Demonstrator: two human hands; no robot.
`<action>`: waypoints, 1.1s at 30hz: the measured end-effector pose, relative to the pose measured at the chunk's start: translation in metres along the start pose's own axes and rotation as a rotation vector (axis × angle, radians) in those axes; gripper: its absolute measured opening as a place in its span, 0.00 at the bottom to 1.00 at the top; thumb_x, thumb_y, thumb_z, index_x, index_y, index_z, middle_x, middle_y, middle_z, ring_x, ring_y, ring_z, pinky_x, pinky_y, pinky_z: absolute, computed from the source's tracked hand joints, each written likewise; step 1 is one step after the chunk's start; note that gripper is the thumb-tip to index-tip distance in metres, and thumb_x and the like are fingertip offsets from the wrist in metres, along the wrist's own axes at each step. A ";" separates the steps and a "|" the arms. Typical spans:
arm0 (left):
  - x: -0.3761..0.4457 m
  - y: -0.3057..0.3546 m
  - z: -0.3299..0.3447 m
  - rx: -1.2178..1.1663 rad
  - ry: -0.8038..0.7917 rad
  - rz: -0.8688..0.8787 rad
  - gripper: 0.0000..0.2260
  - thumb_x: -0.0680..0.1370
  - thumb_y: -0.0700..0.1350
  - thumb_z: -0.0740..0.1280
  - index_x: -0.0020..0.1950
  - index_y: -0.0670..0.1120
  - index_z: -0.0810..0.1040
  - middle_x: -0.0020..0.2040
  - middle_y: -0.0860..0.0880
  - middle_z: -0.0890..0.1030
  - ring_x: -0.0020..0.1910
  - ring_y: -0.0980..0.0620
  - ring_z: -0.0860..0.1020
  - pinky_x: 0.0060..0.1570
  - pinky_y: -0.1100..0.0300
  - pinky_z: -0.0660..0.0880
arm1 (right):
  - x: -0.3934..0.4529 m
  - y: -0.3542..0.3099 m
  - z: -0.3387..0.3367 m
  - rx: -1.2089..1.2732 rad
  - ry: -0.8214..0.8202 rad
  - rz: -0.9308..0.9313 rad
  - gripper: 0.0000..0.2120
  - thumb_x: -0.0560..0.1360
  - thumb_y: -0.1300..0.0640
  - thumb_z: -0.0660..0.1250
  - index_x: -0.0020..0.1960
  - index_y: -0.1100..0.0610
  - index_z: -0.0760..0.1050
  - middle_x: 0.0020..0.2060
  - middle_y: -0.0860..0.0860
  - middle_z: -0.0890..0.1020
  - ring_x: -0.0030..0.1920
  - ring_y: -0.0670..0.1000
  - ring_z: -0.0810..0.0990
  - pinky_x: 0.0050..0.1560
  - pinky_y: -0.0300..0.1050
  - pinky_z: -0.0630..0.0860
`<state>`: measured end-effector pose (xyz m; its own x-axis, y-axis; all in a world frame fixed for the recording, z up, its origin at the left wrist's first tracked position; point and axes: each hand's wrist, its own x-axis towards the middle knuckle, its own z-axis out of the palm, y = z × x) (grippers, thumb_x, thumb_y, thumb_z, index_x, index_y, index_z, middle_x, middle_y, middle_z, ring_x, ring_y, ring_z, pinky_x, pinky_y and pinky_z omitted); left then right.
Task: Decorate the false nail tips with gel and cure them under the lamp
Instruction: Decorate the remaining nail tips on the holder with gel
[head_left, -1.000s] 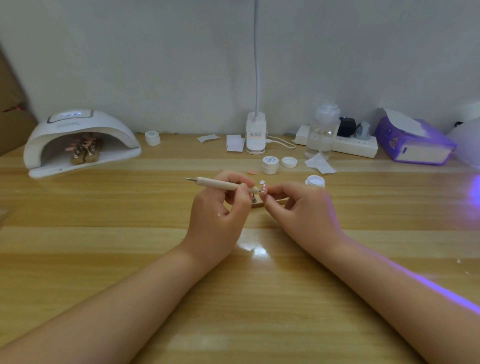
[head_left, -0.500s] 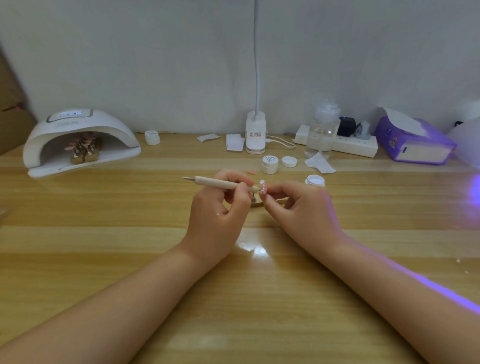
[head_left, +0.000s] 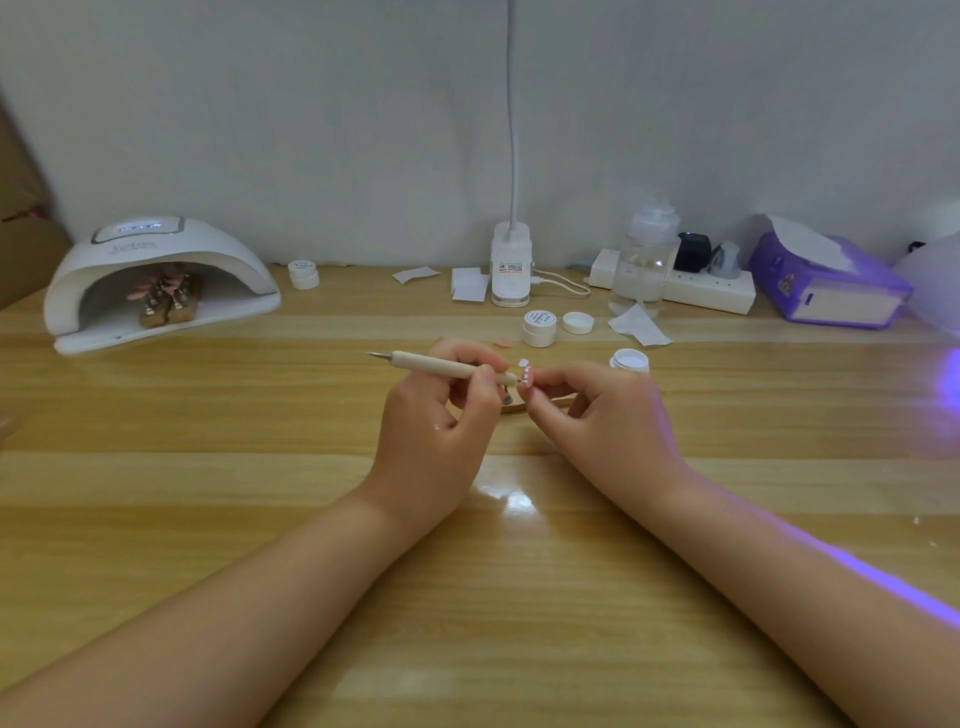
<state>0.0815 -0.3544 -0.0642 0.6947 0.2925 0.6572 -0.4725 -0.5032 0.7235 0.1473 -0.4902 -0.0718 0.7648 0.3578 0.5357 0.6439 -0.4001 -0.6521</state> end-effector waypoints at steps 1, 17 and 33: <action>0.000 0.000 0.000 -0.006 0.000 0.004 0.05 0.75 0.45 0.61 0.43 0.55 0.75 0.37 0.62 0.80 0.37 0.55 0.79 0.36 0.69 0.73 | 0.000 0.000 0.000 0.001 -0.002 0.001 0.04 0.72 0.56 0.71 0.46 0.49 0.83 0.38 0.40 0.83 0.28 0.39 0.74 0.34 0.34 0.69; 0.000 0.000 -0.001 0.002 0.008 0.016 0.06 0.75 0.45 0.61 0.43 0.54 0.75 0.37 0.61 0.80 0.37 0.51 0.79 0.35 0.65 0.74 | -0.001 0.000 0.000 -0.008 -0.004 -0.009 0.04 0.72 0.56 0.71 0.46 0.49 0.83 0.38 0.41 0.84 0.29 0.37 0.74 0.35 0.33 0.68; 0.002 -0.006 -0.002 -0.086 0.110 -0.030 0.05 0.77 0.47 0.60 0.44 0.54 0.75 0.38 0.58 0.82 0.37 0.59 0.79 0.37 0.68 0.75 | 0.001 0.002 0.001 0.041 0.072 -0.031 0.03 0.73 0.53 0.70 0.44 0.47 0.82 0.34 0.36 0.81 0.28 0.44 0.74 0.34 0.40 0.74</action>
<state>0.0845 -0.3492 -0.0671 0.6476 0.3960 0.6510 -0.5005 -0.4231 0.7553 0.1492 -0.4903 -0.0730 0.7446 0.3077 0.5924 0.6675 -0.3543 -0.6549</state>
